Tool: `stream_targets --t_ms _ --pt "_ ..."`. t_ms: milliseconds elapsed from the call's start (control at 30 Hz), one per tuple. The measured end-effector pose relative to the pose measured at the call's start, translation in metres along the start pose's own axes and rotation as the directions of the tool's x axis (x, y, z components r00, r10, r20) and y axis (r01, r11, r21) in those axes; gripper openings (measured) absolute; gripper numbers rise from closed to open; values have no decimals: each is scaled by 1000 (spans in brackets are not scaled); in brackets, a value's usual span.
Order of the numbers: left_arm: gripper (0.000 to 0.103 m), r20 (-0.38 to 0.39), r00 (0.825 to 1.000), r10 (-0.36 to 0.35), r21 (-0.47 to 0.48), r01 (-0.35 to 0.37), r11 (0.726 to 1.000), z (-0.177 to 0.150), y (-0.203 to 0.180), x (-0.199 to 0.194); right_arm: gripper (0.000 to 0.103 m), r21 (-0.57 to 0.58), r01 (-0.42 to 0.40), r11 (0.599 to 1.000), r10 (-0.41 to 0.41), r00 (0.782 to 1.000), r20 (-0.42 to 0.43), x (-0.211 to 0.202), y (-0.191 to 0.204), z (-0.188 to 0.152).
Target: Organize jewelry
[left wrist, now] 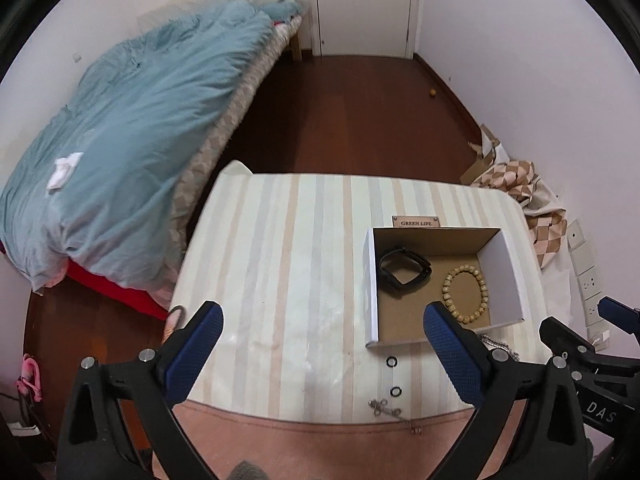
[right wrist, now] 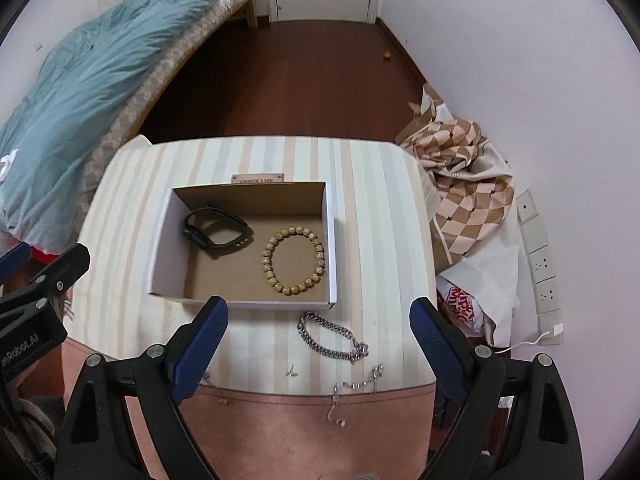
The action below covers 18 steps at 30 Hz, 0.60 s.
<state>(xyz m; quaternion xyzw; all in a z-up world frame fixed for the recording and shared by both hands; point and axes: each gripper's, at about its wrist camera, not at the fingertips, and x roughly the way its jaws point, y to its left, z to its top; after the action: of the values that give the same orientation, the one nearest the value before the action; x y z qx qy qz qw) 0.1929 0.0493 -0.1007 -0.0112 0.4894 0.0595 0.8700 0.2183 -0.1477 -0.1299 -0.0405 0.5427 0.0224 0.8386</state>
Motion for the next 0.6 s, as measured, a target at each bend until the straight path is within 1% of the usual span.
stream_targets --t_ms 200,333,500,600 --pt "102 65 998 -15 -9 16 1000 -18 6 -47 94 13 -2 1000 1 998 71 -47 0 -22" --pt "102 103 995 -16 -14 17 1000 -30 11 -72 94 19 -1 1000 -1 994 108 -70 -1 -36" --pt "102 118 993 -33 -22 36 999 -41 15 -90 94 20 21 1000 -24 987 157 -93 2 -51" --pt "102 127 991 -33 -26 36 999 -46 16 -98 94 26 0 1000 -4 986 166 -101 1 -56"
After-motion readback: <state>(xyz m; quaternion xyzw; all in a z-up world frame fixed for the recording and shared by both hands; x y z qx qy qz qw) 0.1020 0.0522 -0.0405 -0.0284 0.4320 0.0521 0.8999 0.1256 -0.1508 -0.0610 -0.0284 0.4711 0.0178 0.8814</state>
